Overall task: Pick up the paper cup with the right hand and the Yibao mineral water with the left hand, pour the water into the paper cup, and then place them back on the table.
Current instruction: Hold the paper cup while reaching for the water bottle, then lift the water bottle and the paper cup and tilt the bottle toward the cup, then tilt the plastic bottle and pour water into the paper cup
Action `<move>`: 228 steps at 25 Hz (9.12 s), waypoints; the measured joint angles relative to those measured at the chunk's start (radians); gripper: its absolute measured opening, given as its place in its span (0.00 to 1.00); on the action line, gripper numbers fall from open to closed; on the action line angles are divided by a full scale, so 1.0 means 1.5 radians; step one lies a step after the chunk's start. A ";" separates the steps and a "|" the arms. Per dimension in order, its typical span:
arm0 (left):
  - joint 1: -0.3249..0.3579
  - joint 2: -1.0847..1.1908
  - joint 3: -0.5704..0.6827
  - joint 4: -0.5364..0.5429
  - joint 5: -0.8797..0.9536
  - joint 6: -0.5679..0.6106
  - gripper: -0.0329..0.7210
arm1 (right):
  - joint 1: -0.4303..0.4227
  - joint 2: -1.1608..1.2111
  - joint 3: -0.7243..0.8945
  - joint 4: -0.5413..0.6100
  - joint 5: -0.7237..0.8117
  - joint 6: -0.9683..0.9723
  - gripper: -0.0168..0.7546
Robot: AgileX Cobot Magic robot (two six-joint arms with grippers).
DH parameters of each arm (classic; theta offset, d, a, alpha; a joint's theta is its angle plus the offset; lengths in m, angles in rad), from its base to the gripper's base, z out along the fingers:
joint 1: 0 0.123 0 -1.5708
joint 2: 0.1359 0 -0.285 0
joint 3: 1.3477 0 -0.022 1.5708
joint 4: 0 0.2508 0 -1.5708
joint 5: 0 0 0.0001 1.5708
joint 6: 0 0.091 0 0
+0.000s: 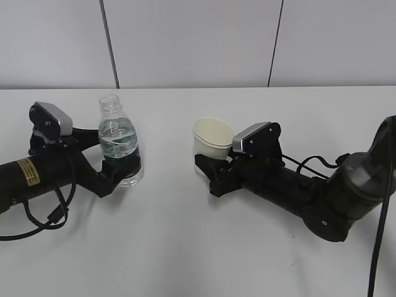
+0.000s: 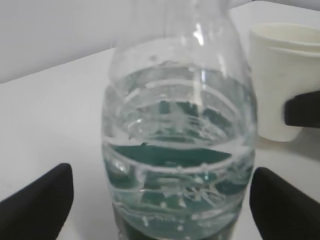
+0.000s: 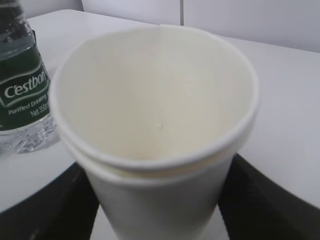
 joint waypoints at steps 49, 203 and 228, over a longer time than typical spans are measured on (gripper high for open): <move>-0.041 0.062 -0.016 -0.098 0.001 -0.015 0.71 | 0.000 0.000 0.000 0.001 -0.012 0.001 0.71; -0.041 -0.094 -0.015 -0.148 0.038 0.877 0.56 | 0.006 -0.043 -0.141 -0.597 0.063 0.311 0.71; -0.041 -0.094 -0.015 -0.148 0.036 0.891 0.56 | 0.006 -0.043 -0.141 -0.628 0.065 0.283 0.71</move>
